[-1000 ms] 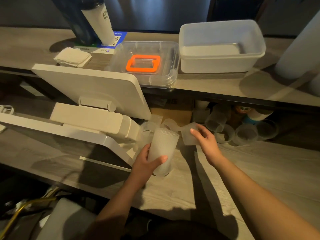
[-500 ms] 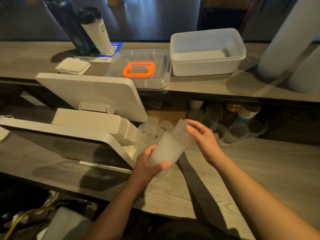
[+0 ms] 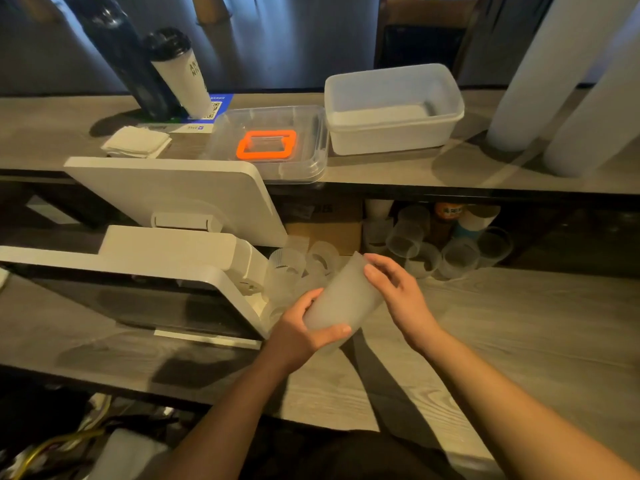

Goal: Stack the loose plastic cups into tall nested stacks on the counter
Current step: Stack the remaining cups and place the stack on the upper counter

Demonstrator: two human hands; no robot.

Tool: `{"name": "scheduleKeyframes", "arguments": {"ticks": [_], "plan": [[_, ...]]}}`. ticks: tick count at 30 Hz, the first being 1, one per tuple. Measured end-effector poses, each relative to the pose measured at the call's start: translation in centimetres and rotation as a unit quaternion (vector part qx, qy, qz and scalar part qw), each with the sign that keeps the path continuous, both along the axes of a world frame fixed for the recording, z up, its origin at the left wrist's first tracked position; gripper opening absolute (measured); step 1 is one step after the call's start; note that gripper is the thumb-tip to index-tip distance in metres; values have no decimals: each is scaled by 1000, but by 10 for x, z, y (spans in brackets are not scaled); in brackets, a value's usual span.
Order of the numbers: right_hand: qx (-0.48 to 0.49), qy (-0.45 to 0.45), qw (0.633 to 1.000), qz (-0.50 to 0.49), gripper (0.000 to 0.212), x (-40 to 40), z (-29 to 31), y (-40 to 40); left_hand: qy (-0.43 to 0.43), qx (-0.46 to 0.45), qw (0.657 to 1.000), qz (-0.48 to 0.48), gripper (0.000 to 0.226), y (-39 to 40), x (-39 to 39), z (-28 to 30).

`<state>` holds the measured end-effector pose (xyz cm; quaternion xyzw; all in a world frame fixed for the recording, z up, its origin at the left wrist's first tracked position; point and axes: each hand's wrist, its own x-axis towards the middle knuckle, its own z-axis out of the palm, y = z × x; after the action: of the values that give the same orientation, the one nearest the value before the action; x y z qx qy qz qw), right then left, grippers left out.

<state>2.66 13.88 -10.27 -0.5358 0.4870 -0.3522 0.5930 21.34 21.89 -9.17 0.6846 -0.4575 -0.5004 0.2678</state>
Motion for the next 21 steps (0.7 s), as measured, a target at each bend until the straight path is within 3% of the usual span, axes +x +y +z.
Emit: {"name": "scheduleKeyframes", "arguments": {"ticks": [7,11,14,17,21], "plan": [[40,-7,999,33,59,-9,15,12,19,-29,999,-18,85,-5,-10,11],[65,-3,997,43,55,-15,20,7,2,-25,999,-41,69,-6,-17,12],[63,14,997,47,49,-20,23,7,10,-14,999,-45,72,-8,-23,11],[66,28,997,4,25,-28,19,2,66,11,998,5,65,-11,-28,7],[65,72,991,-87,45,-50,6,-11,105,28,992,71,57,-15,-30,-4]]}}
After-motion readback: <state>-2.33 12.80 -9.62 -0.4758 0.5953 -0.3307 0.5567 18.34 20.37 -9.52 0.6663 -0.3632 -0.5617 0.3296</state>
